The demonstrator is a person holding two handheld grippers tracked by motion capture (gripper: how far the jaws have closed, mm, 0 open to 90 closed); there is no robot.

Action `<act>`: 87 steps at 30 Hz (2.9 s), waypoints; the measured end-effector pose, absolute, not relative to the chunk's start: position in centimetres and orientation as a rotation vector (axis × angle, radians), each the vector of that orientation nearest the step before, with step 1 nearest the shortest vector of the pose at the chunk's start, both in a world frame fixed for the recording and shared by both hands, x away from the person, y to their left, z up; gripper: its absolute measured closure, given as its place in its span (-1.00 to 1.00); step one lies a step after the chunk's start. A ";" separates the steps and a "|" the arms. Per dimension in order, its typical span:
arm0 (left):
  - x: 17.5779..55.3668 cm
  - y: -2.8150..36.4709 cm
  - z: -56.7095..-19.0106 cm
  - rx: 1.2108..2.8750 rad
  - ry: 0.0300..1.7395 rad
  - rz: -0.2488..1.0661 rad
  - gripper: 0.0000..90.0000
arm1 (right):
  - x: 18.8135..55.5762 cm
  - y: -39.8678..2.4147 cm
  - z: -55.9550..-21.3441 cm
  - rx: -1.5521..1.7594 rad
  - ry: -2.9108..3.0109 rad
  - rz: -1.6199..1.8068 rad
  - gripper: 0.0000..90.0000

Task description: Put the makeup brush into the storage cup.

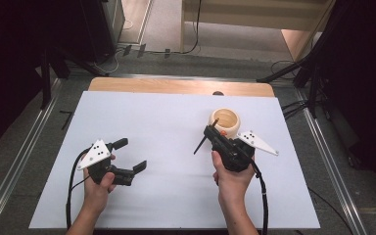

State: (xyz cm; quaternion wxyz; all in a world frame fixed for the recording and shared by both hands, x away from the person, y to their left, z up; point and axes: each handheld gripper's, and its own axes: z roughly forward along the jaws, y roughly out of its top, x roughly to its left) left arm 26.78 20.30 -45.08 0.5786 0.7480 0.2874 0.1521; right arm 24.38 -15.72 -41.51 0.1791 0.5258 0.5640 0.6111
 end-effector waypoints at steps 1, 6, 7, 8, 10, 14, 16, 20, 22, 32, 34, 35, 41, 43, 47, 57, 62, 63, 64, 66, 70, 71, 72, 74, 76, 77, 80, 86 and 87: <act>26.8 20.4 -45.1 1.751 0.675 0.360 -1.00 | 24.5 -15.9 -41.4 1.483 1.591 1.719 0.87; 27.0 21.0 -45.1 1.743 0.694 0.367 -1.00 | 24.8 -16.2 -41.4 1.476 1.589 1.718 0.87; 27.1 21.2 -45.1 1.741 0.698 0.367 -1.00 | 24.9 -16.3 -41.4 1.474 1.589 1.716 0.87; 27.2 21.4 -45.1 1.738 0.703 0.371 -1.00 | 25.0 -16.4 -41.4 1.467 1.589 1.715 0.87; 27.2 21.6 -45.1 1.731 0.710 0.372 -1.00 | 25.1 -16.5 -41.3 1.456 1.587 1.715 0.87; 27.3 21.9 -45.1 1.728 0.718 0.375 -1.00 | 25.5 -17.0 -40.9 1.437 1.580 1.711 0.87; 27.4 22.0 -45.1 1.723 0.721 0.371 -1.00 | 25.6 -17.3 -40.8 1.433 1.577 1.706 0.87; 27.4 22.1 -45.1 1.722 0.723 0.372 -1.00 | 25.9 -17.6 -40.5 1.419 1.575 1.695 0.87; 27.5 22.2 -45.2 1.723 0.729 0.370 -1.00 | 26.0 -17.7 -40.3 1.409 1.578 1.691 0.87; 27.5 22.1 -45.3 1.722 0.728 0.363 -1.00 | 26.6 -18.4 -40.4 1.380 1.560 1.659 0.87; 27.5 22.2 -45.3 1.723 0.727 0.363 -1.00 | 26.7 -18.5 -40.3 1.366 1.559 1.649 0.87; 27.5 22.2 -45.3 1.722 0.728 0.363 -1.00 | 26.7 -18.6 -40.3 1.360 1.558 1.646 0.87; 27.5 22.1 -45.4 1.724 0.729 0.358 -1.00 | 27.1 -18.9 -40.0 1.327 1.548 1.620 0.87; 27.5 22.1 -45.4 1.726 0.727 0.358 -1.00 | 27.2 -19.0 -39.9 1.320 1.547 1.610 0.87; 27.5 22.1 -45.4 1.724 0.729 0.358 -1.00 | 27.5 -19.3 -39.8 1.313 1.535 1.595 0.87; 27.5 21.9 -45.5 1.733 0.724 0.354 -1.00 | 28.2 -20.0 -39.5 1.284 1.510 1.554 0.87; 27.5 21.9 -45.5 1.734 0.724 0.354 -1.00 | 28.6 -20.4 -39.4 1.276 1.496 1.530 0.87; 27.5 21.9 -45.5 1.734 0.724 0.354 -1.00 | 28.7 -20.4 -39.5 1.272 1.495 1.526 0.87; 27.5 21.9 -45.5 1.734 0.724 0.353 -1.00 | 28.7 -20.5 -39.5 1.270 1.491 1.524 0.87; 27.5 21.9 -45.5 1.738 0.722 0.353 -1.00 | 28.9 -20.6 -39.6 1.259 1.486 1.510 0.87; 27.5 21.8 -45.6 1.740 0.721 0.354 -1.00 | 29.1 -20.9 -39.8 1.252 1.466 1.485 0.87; 27.5 21.8 -45.6 1.740 0.720 0.354 -1.00 | 29.2 -21.0 -39.8 1.253 1.461 1.481 0.87; 27.5 21.8 -45.6 1.740 0.721 0.353 -1.00 | 29.4 -21.1 -39.9 1.252 1.463 1.472 0.87; 27.5 21.8 -45.6 1.740 0.721 0.353 -1.00 | 29.6 -21.3 -40.0 1.260 1.463 1.460 0.87; 27.5 21.9 -45.5 1.739 0.721 0.353 -1.00 | 29.8 -21.5 -40.2 1.267 1.465 1.447 0.87; 27.5 21.9 -45.5 1.739 0.721 0.354 -1.00 | 29.8 -21.5 -40.2 1.271 1.465 1.443 0.87; 27.5 21.8 -45.6 1.740 0.721 0.353 -1.00 | 30.0 -21.7 -40.4 1.272 1.469 1.425 0.87; 27.5 21.7 -45.6 1.745 0.718 0.352 -1.00 | 30.4 -21.7 -40.9 1.274 1.489 1.401 0.87; 27.5 21.7 -45.6 1.746 0.718 0.352 -1.00 | 30.4 -21.7 -41.0 1.274 1.488 1.401 0.87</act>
